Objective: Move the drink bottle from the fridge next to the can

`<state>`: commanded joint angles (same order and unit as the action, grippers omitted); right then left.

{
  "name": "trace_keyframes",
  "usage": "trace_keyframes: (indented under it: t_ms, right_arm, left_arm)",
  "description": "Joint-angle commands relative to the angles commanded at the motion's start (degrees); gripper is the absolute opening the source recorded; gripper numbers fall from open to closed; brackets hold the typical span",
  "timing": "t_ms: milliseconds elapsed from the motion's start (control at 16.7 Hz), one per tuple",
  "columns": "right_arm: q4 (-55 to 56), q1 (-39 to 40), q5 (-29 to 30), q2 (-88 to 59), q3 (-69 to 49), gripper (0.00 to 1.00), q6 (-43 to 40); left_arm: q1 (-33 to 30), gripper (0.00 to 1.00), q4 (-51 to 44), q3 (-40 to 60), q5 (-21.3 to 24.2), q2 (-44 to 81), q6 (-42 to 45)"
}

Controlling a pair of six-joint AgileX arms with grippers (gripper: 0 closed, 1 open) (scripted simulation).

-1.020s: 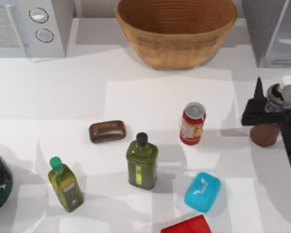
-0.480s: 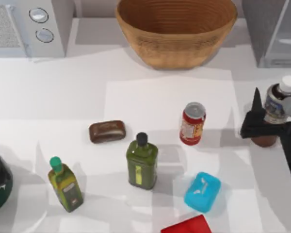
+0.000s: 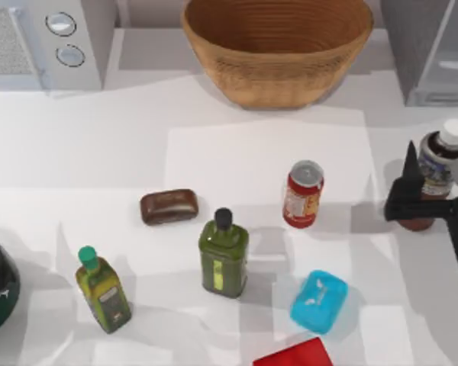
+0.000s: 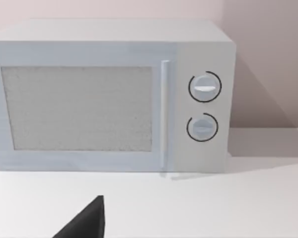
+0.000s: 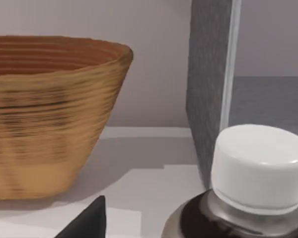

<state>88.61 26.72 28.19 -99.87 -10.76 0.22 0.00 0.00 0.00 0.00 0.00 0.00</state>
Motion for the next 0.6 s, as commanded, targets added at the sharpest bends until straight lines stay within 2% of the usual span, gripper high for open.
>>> trace_keyframes:
  t_ms: [300, 600]
  right_arm:
    - [-7.71, -0.87, -0.90, 8.56, 0.17, 1.00, -1.14]
    - [-26.40, -5.02, -5.39, 29.32, 2.20, 1.00, -2.32]
  left_arm:
    - [0.00, 1.00, 0.00, 0.00, 0.00, 0.00, 0.00]
    - [0.00, 1.00, 0.00, 0.00, 0.00, 0.00, 0.00]
